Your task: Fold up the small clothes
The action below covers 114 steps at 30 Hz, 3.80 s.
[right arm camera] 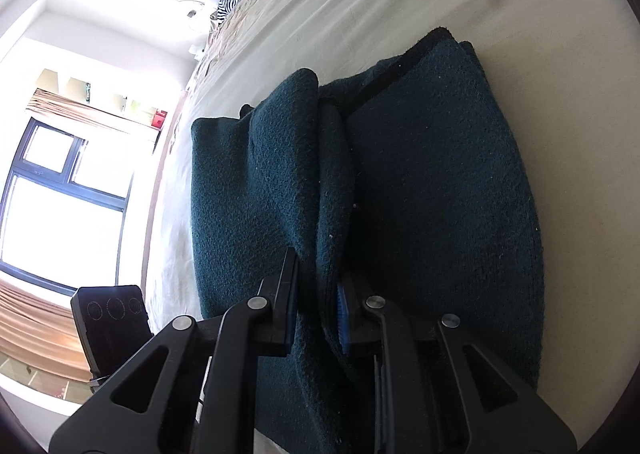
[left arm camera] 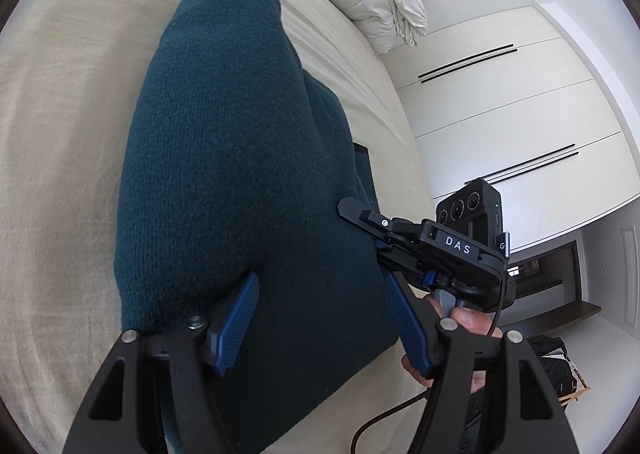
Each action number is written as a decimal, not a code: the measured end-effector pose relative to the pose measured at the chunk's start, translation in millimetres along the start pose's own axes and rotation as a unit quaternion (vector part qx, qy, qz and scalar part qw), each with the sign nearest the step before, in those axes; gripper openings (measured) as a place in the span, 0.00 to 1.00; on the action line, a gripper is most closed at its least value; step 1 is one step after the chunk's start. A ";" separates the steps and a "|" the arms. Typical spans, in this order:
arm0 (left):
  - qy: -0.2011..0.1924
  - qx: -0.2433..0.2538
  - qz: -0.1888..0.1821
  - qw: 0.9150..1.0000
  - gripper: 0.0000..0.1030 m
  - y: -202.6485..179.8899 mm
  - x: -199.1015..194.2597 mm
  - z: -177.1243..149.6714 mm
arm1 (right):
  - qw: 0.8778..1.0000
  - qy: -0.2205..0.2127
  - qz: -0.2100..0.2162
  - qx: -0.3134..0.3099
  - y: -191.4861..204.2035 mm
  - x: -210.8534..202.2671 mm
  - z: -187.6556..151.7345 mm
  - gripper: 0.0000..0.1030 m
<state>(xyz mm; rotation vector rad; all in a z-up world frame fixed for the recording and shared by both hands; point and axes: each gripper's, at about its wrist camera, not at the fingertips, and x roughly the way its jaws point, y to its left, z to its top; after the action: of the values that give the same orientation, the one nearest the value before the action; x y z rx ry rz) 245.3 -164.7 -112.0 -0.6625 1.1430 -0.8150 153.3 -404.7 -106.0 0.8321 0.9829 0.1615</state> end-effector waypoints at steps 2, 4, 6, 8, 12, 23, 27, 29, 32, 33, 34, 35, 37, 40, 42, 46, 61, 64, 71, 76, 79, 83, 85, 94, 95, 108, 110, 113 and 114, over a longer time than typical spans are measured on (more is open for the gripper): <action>-0.002 -0.001 -0.002 1.000 0.66 -2.0 -2.3 0.2 | 1.000 -0.009 -0.017 -0.013 4.9 -0.2 -1.2 0.13; -0.005 -0.007 -0.008 1.000 0.68 -2.9 -4.9 -0.7 | 0.999 -0.014 -0.037 -0.027 10.2 -6.2 0.4 0.12; -0.007 -0.009 -0.011 1.000 0.68 -5.0 -5.6 -0.9 | 0.998 -0.024 -0.040 -0.033 17.7 -15.0 2.2 0.12; -0.007 -0.002 -0.019 1.000 0.68 -11.9 -3.9 -1.1 | 0.998 -0.043 -0.041 -0.038 24.1 -32.3 4.4 0.12; 0.003 0.022 -0.018 1.000 0.68 -29.2 6.4 -3.3 | 0.994 -0.069 -0.057 -0.066 34.0 -58.7 4.3 0.12; 0.044 0.041 0.019 0.998 0.68 -32.3 41.0 -14.3 | 0.996 -0.064 -0.051 0.036 -51.4 -63.3 -14.9 0.14; 0.046 0.031 0.012 0.998 0.67 -24.4 37.2 -12.6 | 0.995 -0.061 -0.036 0.075 -60.8 -70.6 -12.6 0.18; 0.045 0.034 0.012 0.998 0.67 -23.5 36.0 -13.7 | 0.990 -0.101 -0.034 0.091 -64.9 -93.1 -14.1 0.19; 0.044 0.032 0.010 0.998 0.67 -22.5 37.7 -18.0 | 0.987 -0.133 0.004 0.093 -62.0 -119.5 -12.1 0.19; 0.043 0.032 0.010 0.999 0.67 -21.7 36.3 -19.6 | 0.989 -0.125 0.006 0.081 -56.3 -120.7 -11.0 0.19; 0.043 0.031 0.010 0.999 0.67 -20.8 34.4 -21.9 | 0.992 -0.112 0.000 0.062 -47.8 -120.1 -9.4 0.19; 0.042 0.030 0.011 0.999 0.67 -21.2 36.7 -19.0 | 0.994 -0.098 -0.010 0.042 -39.1 -116.5 -9.3 0.19; 0.042 0.031 0.010 0.999 0.67 -17.8 34.8 -20.5 | 0.997 -0.072 -0.033 0.015 -25.0 -104.5 -9.0 0.19; 0.043 0.029 0.006 0.999 0.67 -17.7 34.1 -20.1 | 0.997 -0.045 -0.060 -0.003 -18.5 -85.4 -16.3 0.19; 0.044 0.026 0.003 0.999 0.67 -16.3 32.9 -20.2 | 0.996 -0.035 -0.080 -0.005 -21.4 -75.8 -20.1 0.19; 0.043 0.024 -0.002 0.999 0.67 -13.8 28.8 -22.4 | 0.996 -0.043 -0.075 0.003 -24.4 -79.2 -19.7 0.19; 0.058 0.037 0.000 0.998 0.66 -9.1 23.2 -27.0 | 0.996 0.002 -0.092 -0.016 -25.7 -73.2 -48.1 0.13; 0.068 0.046 0.009 0.997 0.64 -11.2 22.6 -31.8 | 0.996 0.002 -0.088 -0.006 -27.2 -79.7 -55.7 0.08; 0.074 0.048 0.014 0.996 0.60 -5.2 22.3 -37.8 | 0.998 -0.018 -0.063 0.010 -47.0 -74.4 -66.8 0.08; 0.073 0.050 0.017 0.996 0.60 -6.7 23.1 -40.3 | 0.998 -0.021 -0.053 0.009 -48.5 -74.1 -66.6 0.08; 0.066 0.044 0.013 0.997 0.61 -8.3 19.9 -42.6 | 0.998 -0.022 -0.051 0.010 -43.9 -78.7 -68.6 0.09; 0.043 0.053 0.009 0.998 0.66 -14.9 1.7 -41.7 | 0.998 -0.045 -0.047 0.015 -37.9 -100.0 -68.0 0.10; 0.028 0.061 -0.001 0.998 0.66 -19.0 -7.1 -37.5 | 0.997 -0.070 -0.040 0.004 -28.6 -113.7 -63.7 0.10; -0.022 0.090 0.027 0.995 0.67 -31.2 7.7 26.5 | 0.996 -0.077 0.054 0.010 3.7 -80.9 2.8 0.18; -0.023 0.085 0.034 0.996 0.67 -28.2 12.9 36.0 | 0.995 -0.074 0.064 0.015 5.4 -72.4 11.6 0.18; 0.015 0.061 0.080 0.995 0.24 18.1 54.0 81.1 | 0.991 -0.027 0.081 0.106 -58.2 8.9 58.2 0.12; 0.017 0.035 0.056 0.998 0.08 39.5 52.9 81.4 | 0.994 -0.029 0.074 0.080 -56.3 11.6 58.0 0.10; 0.020 0.018 0.031 0.999 0.08 42.5 42.6 81.2 | 0.995 -0.026 0.071 0.068 -50.1 11.9 58.3 0.11; 0.019 0.025 0.037 0.999 0.07 34.7 37.2 82.9 | 0.995 -0.026 0.067 0.063 -47.7 10.2 56.5 0.15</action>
<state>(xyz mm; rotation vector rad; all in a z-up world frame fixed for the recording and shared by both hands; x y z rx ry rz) 339.4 -172.6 -135.2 -0.5634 1.1714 -0.7940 192.4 -463.7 -129.7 1.0144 0.8947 0.1930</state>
